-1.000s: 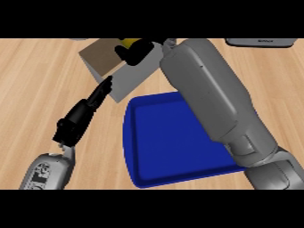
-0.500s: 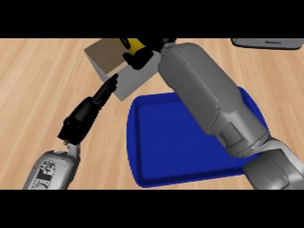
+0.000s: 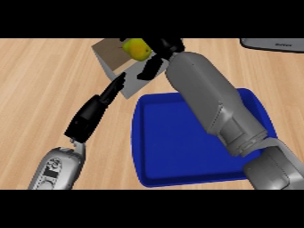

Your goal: Pick the pear from the tray and place it in the cardboard box

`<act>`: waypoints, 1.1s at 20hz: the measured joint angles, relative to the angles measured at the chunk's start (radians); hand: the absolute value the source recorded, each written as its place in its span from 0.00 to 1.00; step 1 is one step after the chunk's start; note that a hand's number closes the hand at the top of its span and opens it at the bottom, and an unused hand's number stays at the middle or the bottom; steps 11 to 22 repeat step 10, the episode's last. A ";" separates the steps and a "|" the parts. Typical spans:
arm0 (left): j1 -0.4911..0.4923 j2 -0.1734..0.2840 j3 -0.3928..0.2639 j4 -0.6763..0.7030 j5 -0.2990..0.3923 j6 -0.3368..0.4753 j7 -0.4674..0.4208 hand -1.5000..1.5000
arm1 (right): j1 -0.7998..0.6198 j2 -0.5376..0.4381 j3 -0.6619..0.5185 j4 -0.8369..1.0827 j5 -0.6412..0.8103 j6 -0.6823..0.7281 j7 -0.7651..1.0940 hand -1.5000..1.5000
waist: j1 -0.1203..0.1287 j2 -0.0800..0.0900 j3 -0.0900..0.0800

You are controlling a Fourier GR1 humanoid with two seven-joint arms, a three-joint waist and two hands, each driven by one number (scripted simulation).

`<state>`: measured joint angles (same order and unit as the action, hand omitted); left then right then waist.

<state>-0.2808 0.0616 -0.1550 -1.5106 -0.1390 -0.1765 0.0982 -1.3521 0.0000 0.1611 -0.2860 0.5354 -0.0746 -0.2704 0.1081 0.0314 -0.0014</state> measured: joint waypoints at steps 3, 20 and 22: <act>0.007 0.001 -0.003 -0.004 -0.004 -0.001 0.000 0.50 | 0.014 0.000 -0.055 0.006 -0.075 0.002 -0.052 0.00 | 0.000 0.001 0.001; 0.011 0.002 0.012 -0.008 -0.001 0.007 -0.009 0.50 | 0.030 -0.011 -0.253 0.007 -0.278 0.031 -0.156 0.00 | -0.019 0.002 0.002; 0.011 0.002 0.012 -0.008 -0.001 0.007 -0.009 0.50 | 0.030 -0.011 -0.253 0.007 -0.278 0.031 -0.156 0.00 | -0.019 0.002 0.002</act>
